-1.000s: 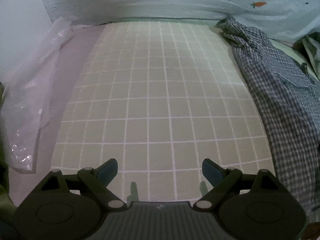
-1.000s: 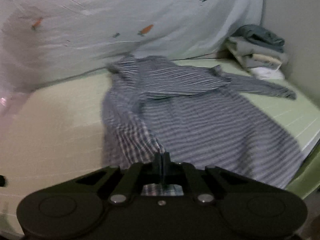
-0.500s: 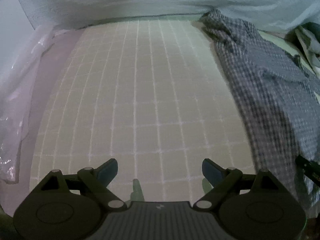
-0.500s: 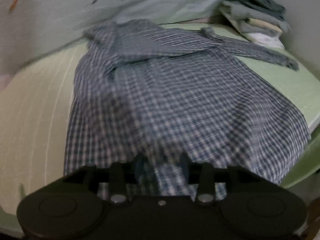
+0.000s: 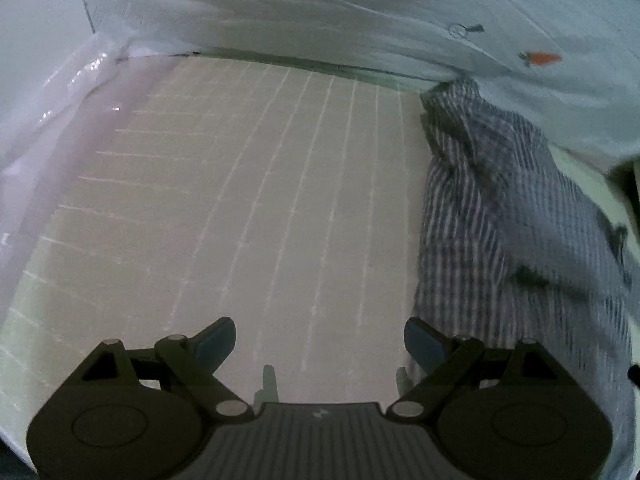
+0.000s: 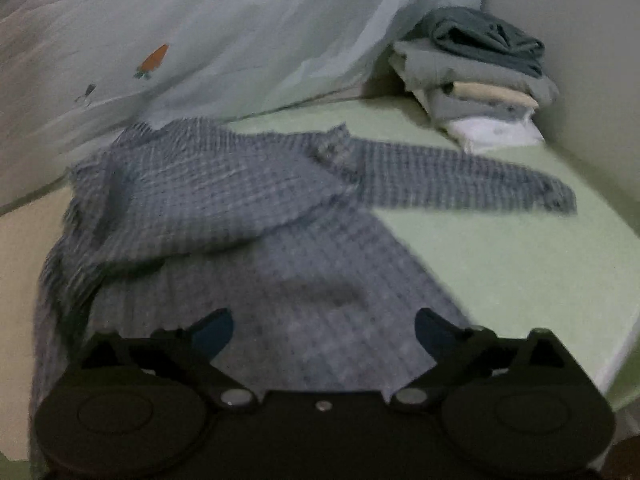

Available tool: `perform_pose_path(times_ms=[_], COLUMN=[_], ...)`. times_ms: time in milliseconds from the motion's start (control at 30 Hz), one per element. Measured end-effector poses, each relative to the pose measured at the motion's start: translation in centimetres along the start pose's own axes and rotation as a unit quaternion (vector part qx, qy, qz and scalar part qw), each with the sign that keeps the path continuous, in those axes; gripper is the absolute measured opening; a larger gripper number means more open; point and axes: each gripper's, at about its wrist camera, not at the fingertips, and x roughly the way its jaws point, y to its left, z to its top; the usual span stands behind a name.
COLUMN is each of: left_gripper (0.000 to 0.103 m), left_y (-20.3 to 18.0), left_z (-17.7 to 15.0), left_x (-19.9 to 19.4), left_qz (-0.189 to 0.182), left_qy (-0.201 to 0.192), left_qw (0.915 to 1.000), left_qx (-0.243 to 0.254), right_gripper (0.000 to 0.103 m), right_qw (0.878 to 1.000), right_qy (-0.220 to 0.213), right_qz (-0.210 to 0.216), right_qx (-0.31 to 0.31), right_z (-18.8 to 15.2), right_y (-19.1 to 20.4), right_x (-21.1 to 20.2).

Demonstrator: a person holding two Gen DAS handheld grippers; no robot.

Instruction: Fold clothes

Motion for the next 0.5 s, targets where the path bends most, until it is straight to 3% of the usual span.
perform_pose_path(times_ms=[300, 500], left_gripper=[0.090, 0.090], left_y=[-4.4, -6.6], left_z=[8.9, 16.2], left_x=[5.8, 11.5], left_qz=[-0.022, -0.057], left_qy=[-0.020, -0.017], left_qw=[0.9994, 0.9980], left_qx=[-0.016, -0.021], right_gripper=[0.096, 0.096], right_qw=[1.000, 1.000], right_qy=[-0.005, 0.001], right_qz=[-0.002, -0.002], right_qx=[0.017, 0.003], right_z=[7.9, 12.6], right_y=[-2.6, -0.8], right_x=[9.1, 16.0])
